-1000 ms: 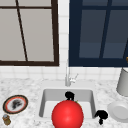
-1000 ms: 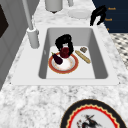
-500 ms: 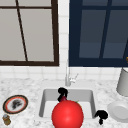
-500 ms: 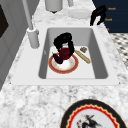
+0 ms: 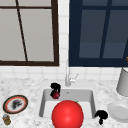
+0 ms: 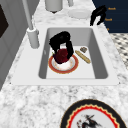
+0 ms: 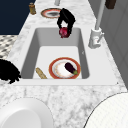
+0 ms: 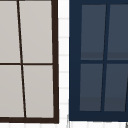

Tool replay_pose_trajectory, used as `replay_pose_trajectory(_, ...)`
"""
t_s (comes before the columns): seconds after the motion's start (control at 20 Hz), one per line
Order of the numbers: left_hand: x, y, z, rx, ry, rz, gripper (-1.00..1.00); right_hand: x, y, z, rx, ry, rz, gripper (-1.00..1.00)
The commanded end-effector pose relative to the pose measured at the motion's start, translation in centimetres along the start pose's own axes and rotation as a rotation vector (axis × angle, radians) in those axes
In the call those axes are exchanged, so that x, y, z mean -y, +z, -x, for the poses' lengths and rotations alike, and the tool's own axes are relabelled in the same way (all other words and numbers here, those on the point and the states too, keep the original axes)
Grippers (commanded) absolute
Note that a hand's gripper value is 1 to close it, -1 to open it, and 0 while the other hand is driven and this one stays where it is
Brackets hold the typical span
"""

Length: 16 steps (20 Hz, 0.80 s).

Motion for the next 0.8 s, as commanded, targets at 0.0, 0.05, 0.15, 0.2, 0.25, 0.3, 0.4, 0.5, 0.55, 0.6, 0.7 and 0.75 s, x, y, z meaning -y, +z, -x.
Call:
replay_pose_trajectory(0.0, -1.1, 2.9, -1.7, 0.013, 0.045, -0.027, 1.00, 0.0, 0.0, 0.0, 0.000, 0.000, 0.000, 0.00)
replay_pose_trajectory(0.05, -1.3, 3.3, -2.3, 0.003, 0.050, -0.036, 1.00, 0.0, 0.0, 0.0, 0.000, 0.000, 0.000, 0.00)
replay_pose_trajectory(0.15, -0.9, 4.2, -3.1, -0.022, 0.041, -0.040, 1.00, 0.0, 0.0, 0.0, 0.000, 0.000, 0.000, 0.00)
replay_pose_trajectory(0.2, -1.0, 4.5, -3.5, -0.038, 0.040, -0.047, 1.00, 0.0, 0.0, 0.0, 0.000, 0.000, 0.000, 0.00)
replay_pose_trajectory(0.25, -1.0, 5.0, -3.9, -0.040, 0.039, -0.046, 1.00, 0.0, 0.0, 0.0, 0.000, 0.000, 0.000, 0.00)
replay_pose_trajectory(0.3, -1.0, 5.5, -4.3, -0.041, 0.041, -0.047, 1.00, 0.0, 0.0, 0.0, 0.000, 0.000, 0.000, 0.00)
replay_pose_trajectory(0.4, -1.0, 6.5, -5.1, -0.043, 0.042, -0.047, 1.00, 0.0, 0.0, 0.0, 0.000, 0.000, 0.000, 0.00)
replay_pose_trajectory(0.5, -0.9, 7.3, -5.9, -0.045, 0.040, -0.044, 1.00, 0.0, 0.0, 0.0, 0.000, 0.000, 0.000, 0.00)
replay_pose_trajectory(0.55, -0.8, 7.8, -6.3, -0.047, 0.038, -0.042, 1.00, 0.0, 0.0, 0.0, 0.000, 0.000, 0.000, 0.00)
replay_pose_trajectory(0.6, -0.8, 8.2, -6.6, -0.047, 0.039, -0.042, 1.00, 0.0, 0.0, 0.0, 0.000, 0.000, 0.000, 0.00)
replay_pose_trajectory(0.7, -0.7, 9.1, -7.4, -0.049, 0.039, -0.041, 1.00, 0.0, 0.0, 0.0, 0.000, 0.000, 0.000, 0.00)
replay_pose_trajectory(0.75, -0.5, 9.5, -7.8, -0.050, 0.038, -0.040, 1.00, 0.0, 0.0, 0.0, 0.000, 0.000, 0.000, 0.00)
